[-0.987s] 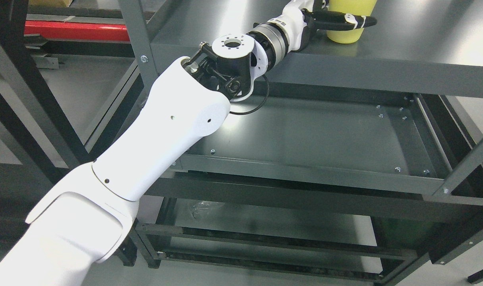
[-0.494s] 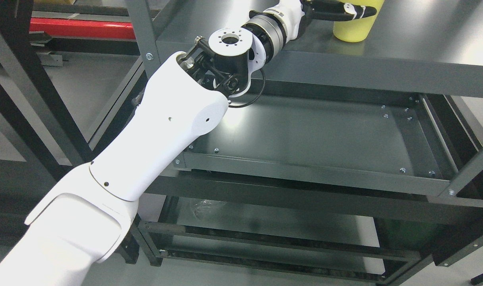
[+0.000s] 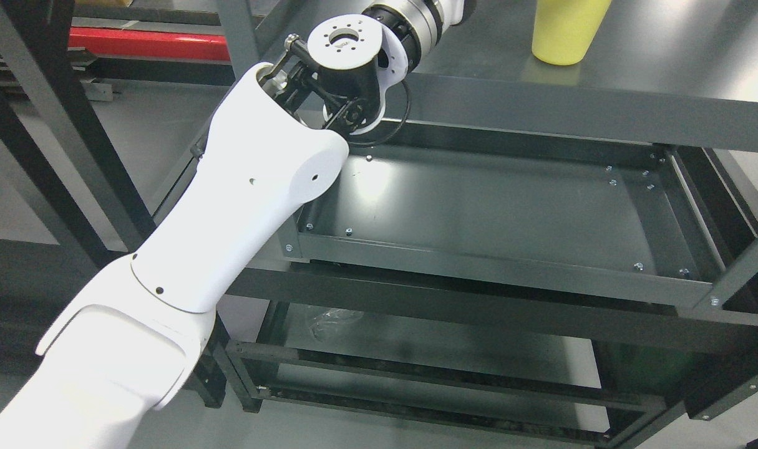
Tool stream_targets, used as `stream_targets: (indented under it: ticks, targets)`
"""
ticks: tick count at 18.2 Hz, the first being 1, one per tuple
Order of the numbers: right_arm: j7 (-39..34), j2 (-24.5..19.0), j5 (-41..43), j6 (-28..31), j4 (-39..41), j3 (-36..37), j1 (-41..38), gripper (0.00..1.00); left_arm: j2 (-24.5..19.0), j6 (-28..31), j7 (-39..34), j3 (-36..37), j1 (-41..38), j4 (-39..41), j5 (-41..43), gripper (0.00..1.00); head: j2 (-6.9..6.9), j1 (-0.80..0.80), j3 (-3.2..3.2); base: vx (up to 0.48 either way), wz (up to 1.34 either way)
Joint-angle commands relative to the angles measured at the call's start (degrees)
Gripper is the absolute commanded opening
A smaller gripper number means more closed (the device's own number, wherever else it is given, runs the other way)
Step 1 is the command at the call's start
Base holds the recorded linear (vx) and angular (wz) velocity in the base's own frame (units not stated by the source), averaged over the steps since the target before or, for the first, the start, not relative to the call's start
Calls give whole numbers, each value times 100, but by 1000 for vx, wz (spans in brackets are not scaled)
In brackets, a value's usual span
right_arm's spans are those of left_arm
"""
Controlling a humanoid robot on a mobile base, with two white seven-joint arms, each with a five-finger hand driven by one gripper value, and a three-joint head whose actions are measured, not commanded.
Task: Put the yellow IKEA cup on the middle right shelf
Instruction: 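Withdraw the left hand from the shelf, leaving the cup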
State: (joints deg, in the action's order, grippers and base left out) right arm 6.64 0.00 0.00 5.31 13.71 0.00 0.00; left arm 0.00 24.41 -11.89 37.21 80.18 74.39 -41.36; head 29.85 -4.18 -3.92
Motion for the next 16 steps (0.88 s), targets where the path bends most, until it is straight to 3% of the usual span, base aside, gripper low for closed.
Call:
stream_targets:
  ticks: [1,5,10,16]
  targets:
    - [4,100,141,5,0,-97,-80,99,-100,11,3,-637,-47,822,313,98,0,0,0,-50,116]
    - [4,100,141,5,0,-97,-80,99,-100,-24,134,-619,-213,1173,304,98,0,0,0,-85,153]
    - [4,100,141,5,0,-97,-80,99,-100,-445,871,-470,-503,1280,357,98,0,0,0,-155,-3]
    - [4,100,141,5,0,-97,-80,99,-100,-1586,1549,-119,-1284,1279,1621,98,0,0,0,-183,15]
